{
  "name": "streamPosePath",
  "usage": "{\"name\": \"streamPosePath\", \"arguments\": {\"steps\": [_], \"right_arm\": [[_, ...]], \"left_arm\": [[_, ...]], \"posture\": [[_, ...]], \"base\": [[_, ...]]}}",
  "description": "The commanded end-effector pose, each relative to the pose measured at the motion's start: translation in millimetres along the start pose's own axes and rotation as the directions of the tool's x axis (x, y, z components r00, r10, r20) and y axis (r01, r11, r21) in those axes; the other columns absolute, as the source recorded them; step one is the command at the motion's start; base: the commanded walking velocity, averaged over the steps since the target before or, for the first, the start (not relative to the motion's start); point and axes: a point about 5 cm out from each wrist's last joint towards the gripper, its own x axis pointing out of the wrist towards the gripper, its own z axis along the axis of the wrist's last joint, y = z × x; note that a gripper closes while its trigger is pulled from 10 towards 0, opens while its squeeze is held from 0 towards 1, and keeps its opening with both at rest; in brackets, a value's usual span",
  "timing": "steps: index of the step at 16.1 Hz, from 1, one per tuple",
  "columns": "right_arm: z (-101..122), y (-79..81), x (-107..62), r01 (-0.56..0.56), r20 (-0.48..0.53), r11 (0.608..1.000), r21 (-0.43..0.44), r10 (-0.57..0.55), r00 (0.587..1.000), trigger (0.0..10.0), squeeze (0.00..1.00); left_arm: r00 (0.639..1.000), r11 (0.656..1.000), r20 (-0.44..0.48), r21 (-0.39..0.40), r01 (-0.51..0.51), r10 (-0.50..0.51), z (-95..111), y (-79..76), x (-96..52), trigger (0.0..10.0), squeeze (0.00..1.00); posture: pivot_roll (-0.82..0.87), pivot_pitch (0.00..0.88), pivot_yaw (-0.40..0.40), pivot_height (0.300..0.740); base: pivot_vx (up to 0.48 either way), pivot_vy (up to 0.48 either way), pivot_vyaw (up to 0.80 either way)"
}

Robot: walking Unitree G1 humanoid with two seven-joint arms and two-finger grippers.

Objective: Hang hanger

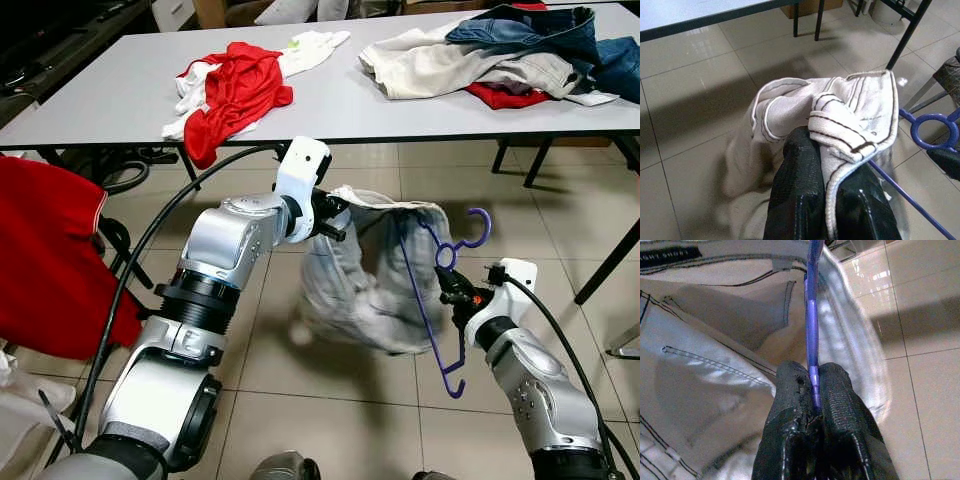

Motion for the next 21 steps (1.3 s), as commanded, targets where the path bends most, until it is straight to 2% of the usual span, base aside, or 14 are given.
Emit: {"name": "streamPosePath", "arguments": {"steps": [1,10,11,12,13,14,17,19,21], "right_arm": [[6.0,1.6,1.6,-0.01,0.036,1.0,0.009,0.01,0.999,10.0,0.0],[5.3,1.8,3.4,-0.02,0.047,1.0,0.01,0.019,0.999,10.0,0.0],[46.2,16.2,21.9,-0.118,0.199,0.991,0.064,0.103,0.975,10.0,0.0],[50.8,18.3,23.1,-0.13,0.213,0.989,0.066,0.113,0.97,10.0,0.0],[49.3,20.4,21.8,-0.124,0.189,0.992,0.026,0.117,0.975,10.0,0.0],[48.4,21.7,21.5,-0.125,0.178,0.992,0.004,0.122,0.976,10.0,0.0],[48.8,24.3,23.5,-0.16,0.163,0.987,-0.003,0.158,0.974,10.0,0.0],[54.1,26.9,26.2,-0.184,0.183,0.983,0.028,0.176,0.967,10.0,0.0],[62.6,27.3,31.0,-0.197,0.235,0.976,0.093,0.171,0.957,10.0,0.0]], "left_arm": [[0.999,1.0,0.036,0.024,0.004,-0.005,11.7,0.4,-4.8,10.0,0.0],[0.999,0.999,0.035,0.029,0.014,-0.015,12.1,0.2,-5.6,10.0,0.0],[0.99,0.987,0.07,0.121,0.11,-0.119,4.9,0.9,-19.4,10.0,0.0],[0.989,0.985,0.072,0.126,0.118,-0.128,3.0,0.9,-20.8,10.0,0.0],[0.994,0.99,0.083,0.125,0.065,-0.076,-13.2,4.2,-18.2,10.0,0.0],[0.993,0.989,0.096,0.136,0.058,-0.072,-18.9,3.1,-18.4,10.0,0.0],[0.99,0.992,0.104,0.096,0.082,-0.092,-27.1,-4.2,-21.0,10.0,0.0],[0.986,0.985,0.067,0.095,0.146,-0.153,-31.6,-10.3,-24.3,10.0,0.0],[0.971,0.973,0.073,0.056,0.225,-0.229,-28.5,-19.6,-28.6,10.0,0.0]], "posture": [[0.07,0.034,0.155,0.74],[0.07,0.034,0.155,0.74],[0.08,0.042,0.142,0.74],[0.08,0.042,0.142,0.74],[0.06,0.038,0.141,0.74],[0.05,0.038,0.137,0.74],[0.04,0.04,0.105,0.74],[0.04,0.045,0.08,0.74],[0.04,0.051,0.065,0.74]], "base": [[0.0,0.0,0.0],[0.0,0.0,0.0],[0.0,0.0,0.0],[0.0,0.0,0.0],[0.0,0.0,0.0],[0.0,0.0,0.0],[0.0,0.0,0.0],[0.0,0.0,0.0],[0.0,0.0,0.0]]}}
